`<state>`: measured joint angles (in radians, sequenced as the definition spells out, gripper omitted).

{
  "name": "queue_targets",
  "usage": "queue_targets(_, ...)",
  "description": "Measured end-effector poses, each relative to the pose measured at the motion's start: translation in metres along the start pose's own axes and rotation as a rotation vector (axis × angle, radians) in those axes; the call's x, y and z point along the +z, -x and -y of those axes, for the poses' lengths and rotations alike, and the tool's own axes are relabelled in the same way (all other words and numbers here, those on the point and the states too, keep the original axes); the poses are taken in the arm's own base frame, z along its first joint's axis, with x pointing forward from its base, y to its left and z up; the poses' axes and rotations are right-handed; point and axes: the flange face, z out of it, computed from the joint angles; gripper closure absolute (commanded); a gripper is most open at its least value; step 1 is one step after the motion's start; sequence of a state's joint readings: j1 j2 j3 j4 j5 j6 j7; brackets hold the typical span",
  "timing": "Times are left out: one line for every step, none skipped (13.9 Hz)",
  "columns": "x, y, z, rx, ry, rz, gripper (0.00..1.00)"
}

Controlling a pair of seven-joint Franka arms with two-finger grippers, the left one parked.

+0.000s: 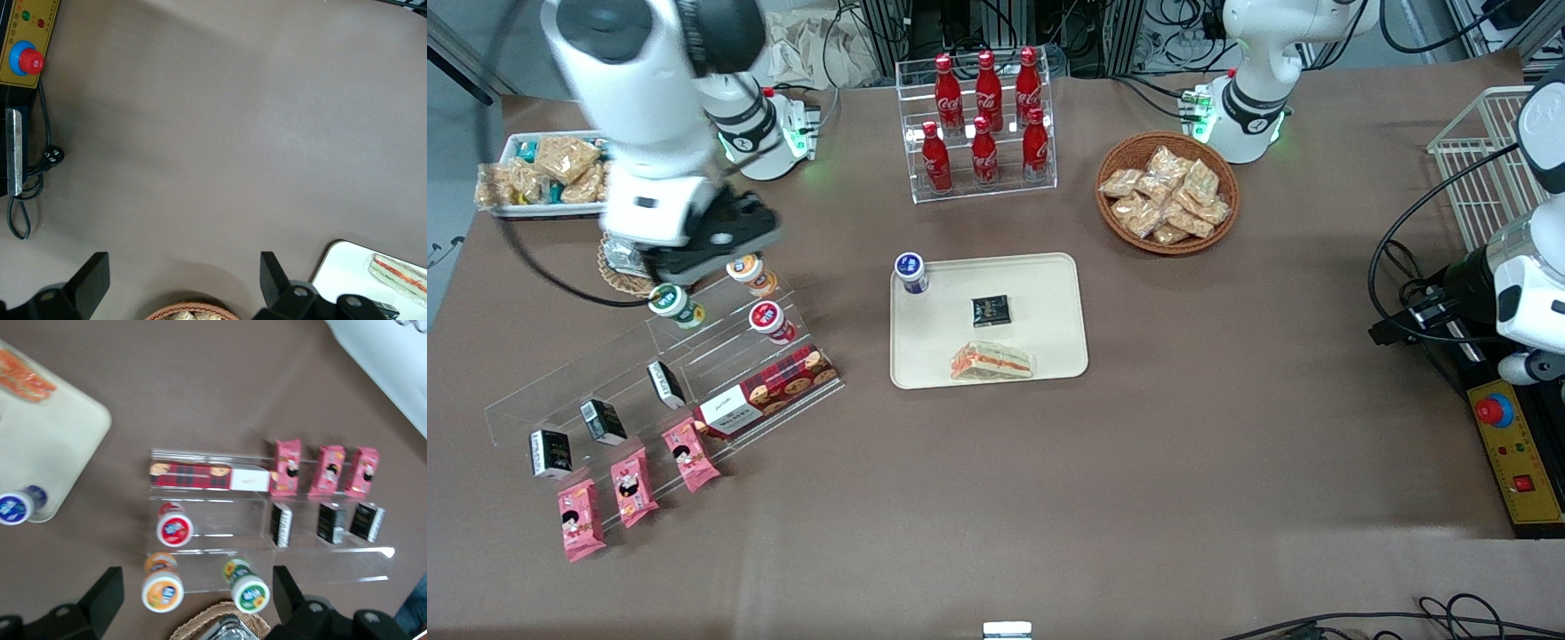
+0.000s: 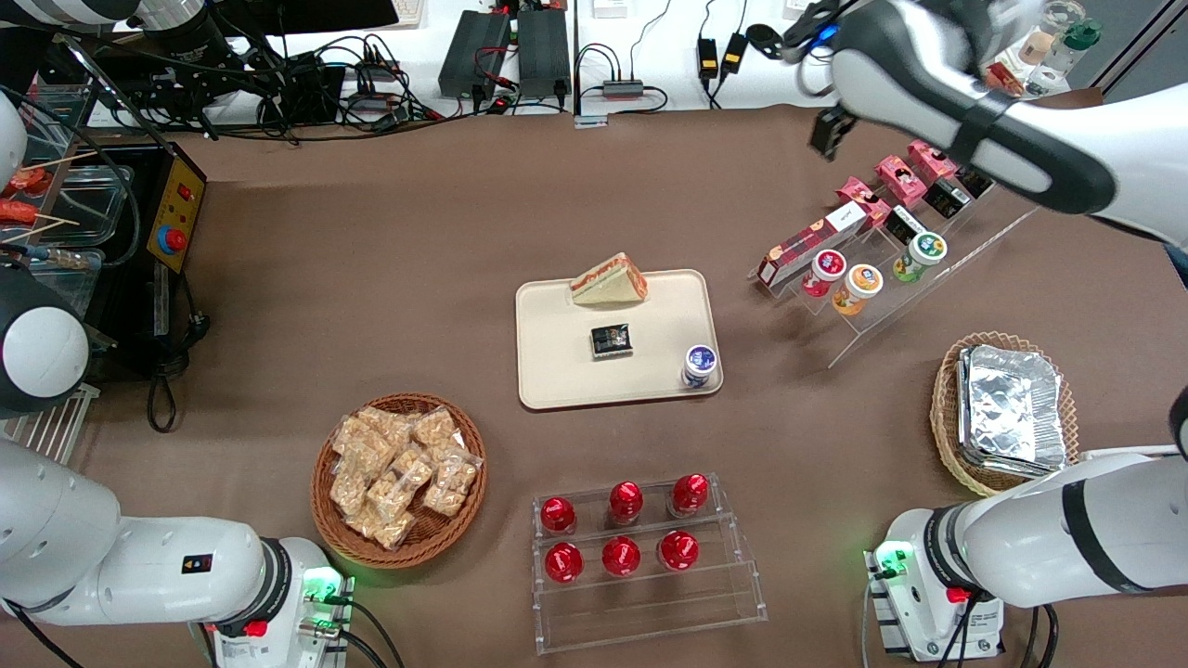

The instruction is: Place sandwich on tray

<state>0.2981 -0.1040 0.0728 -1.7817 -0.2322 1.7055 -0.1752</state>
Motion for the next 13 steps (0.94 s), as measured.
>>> queue_targets(-0.005, 0.012, -0.024, 0.052, 0.005, -0.008, 0.01)
queue_targets(-0.010, 0.025, -0.045, 0.115, 0.003, -0.016, 0.01)
queue_targets(-0.013, 0.037, -0.065, 0.186, -0.011, -0.026, 0.01)
queue_targets(-0.015, 0.050, -0.083, 0.247, -0.026, -0.032, 0.01)
queue_targets(-0.015, 0.062, -0.098, 0.295, -0.038, -0.034, 0.01)
queue_targets(-0.014, 0.073, -0.111, 0.335, -0.042, -0.034, 0.01)
queue_targets(-0.014, 0.083, -0.122, 0.368, -0.045, -0.034, 0.01)
queue_targets(-0.014, 0.090, -0.132, 0.393, -0.048, -0.036, 0.01)
queue_targets(-0.013, 0.094, -0.138, 0.411, -0.052, -0.036, 0.01)
queue_targets(-0.012, 0.098, -0.143, 0.425, -0.059, -0.036, 0.01)
queue_targets(-0.011, 0.100, -0.147, 0.437, -0.068, -0.037, 0.01)
queue_targets(-0.009, 0.103, -0.152, 0.451, -0.079, -0.039, 0.01)
queue_targets(-0.008, 0.108, -0.158, 0.469, -0.094, -0.042, 0.01)
